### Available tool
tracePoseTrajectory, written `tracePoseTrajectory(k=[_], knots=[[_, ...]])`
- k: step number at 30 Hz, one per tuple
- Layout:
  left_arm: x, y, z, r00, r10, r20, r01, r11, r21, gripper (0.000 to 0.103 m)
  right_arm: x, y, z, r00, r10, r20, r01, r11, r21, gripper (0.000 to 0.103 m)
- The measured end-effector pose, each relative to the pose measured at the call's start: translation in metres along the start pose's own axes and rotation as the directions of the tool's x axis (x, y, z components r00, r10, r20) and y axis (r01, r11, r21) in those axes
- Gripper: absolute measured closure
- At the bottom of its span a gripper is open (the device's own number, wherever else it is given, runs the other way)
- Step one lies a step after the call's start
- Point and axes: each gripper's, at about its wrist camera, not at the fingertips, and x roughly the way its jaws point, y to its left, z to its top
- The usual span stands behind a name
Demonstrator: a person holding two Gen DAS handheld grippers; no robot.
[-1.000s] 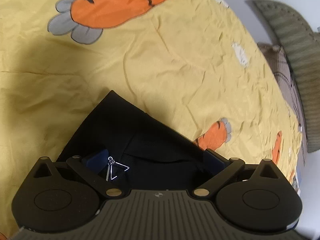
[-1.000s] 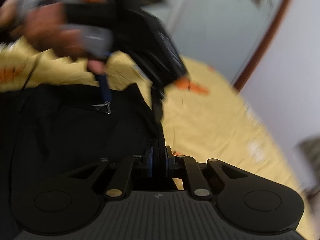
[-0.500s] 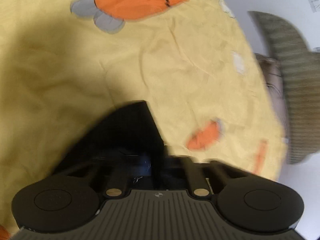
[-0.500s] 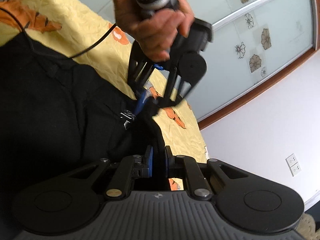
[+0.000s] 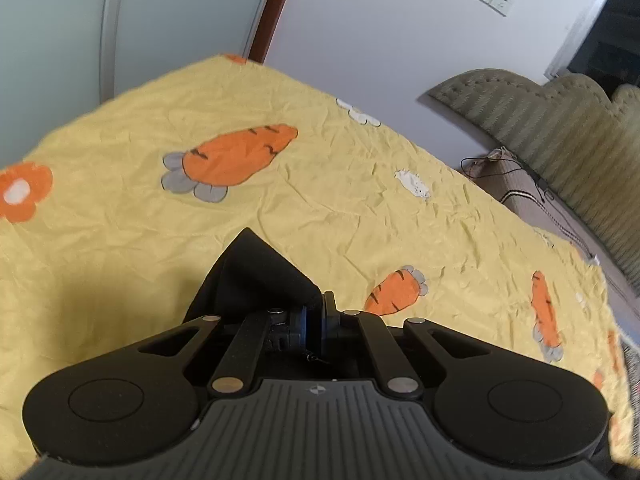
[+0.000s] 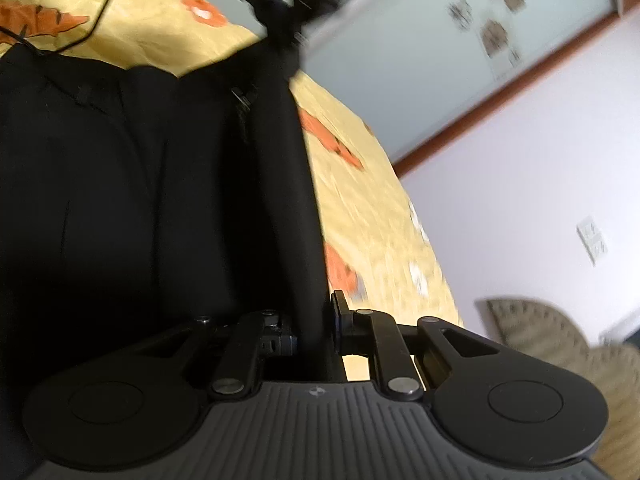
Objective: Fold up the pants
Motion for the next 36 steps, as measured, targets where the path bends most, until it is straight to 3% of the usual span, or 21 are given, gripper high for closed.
tracePoseTrajectory(k=[3, 5, 10, 12, 16, 22, 30, 33, 35, 36], knots=[[-0.003, -0.002, -0.006, 1.000, 0.019, 0.007, -0.019, 1.000, 0.009, 0.096, -0.004, -0.012, -0.017, 0.997, -0.062, -0.053, 0.065, 0.997, 0.053, 0.090], [-0.008, -0.002, -0.012, 1.000, 0.023, 0.010, -0.023, 1.000, 0.007, 0.096, -0.012, -0.016, -0.022, 0.993, -0.100, -0.058, 0.103, 0.993, 0.063, 0.096], [-0.047, -0.001, -0.042, 0.997, 0.046, 0.065, -0.051, 0.996, 0.076, 0.096, -0.052, 0.006, -0.013, 0.986, -0.165, -0.013, 0.165, 0.986, 0.027, 0.099], [-0.061, 0.006, -0.057, 0.998, 0.045, 0.054, -0.049, 0.995, 0.081, 0.096, -0.070, 0.023, -0.010, 0.985, -0.174, -0.001, 0.174, 0.985, -0.003, 0.099], [-0.080, 0.027, -0.095, 0.998, 0.060, -0.001, -0.060, 0.994, 0.095, 0.096, -0.101, 0.063, -0.009, 0.990, -0.142, 0.001, 0.142, 0.989, -0.047, 0.099], [-0.071, 0.061, -0.139, 0.986, 0.110, -0.128, -0.102, 0.992, 0.070, 0.095, -0.122, 0.106, -0.018, 0.998, -0.055, -0.026, 0.054, 0.998, -0.031, 0.099], [-0.072, 0.060, -0.155, 0.982, 0.153, -0.106, -0.140, 0.983, 0.121, 0.092, -0.145, 0.130, -0.018, 0.999, -0.026, -0.042, 0.027, 0.999, 0.036, 0.099], [-0.067, 0.057, -0.155, 0.977, 0.185, -0.108, -0.171, 0.977, 0.126, 0.080, -0.144, 0.132, -0.022, 0.998, -0.006, -0.064, 0.010, 0.998, 0.068, 0.099], [-0.071, 0.054, -0.156, 0.973, 0.211, -0.093, -0.197, 0.971, 0.133, 0.058, -0.147, 0.147, -0.030, 0.997, -0.034, -0.066, 0.037, 0.999, 0.037, 0.098], [-0.076, 0.051, -0.157, 0.968, 0.240, -0.069, -0.228, 0.962, 0.149, 0.054, -0.148, 0.153, -0.031, 0.996, -0.068, -0.065, 0.069, 0.998, 0.009, 0.096]])
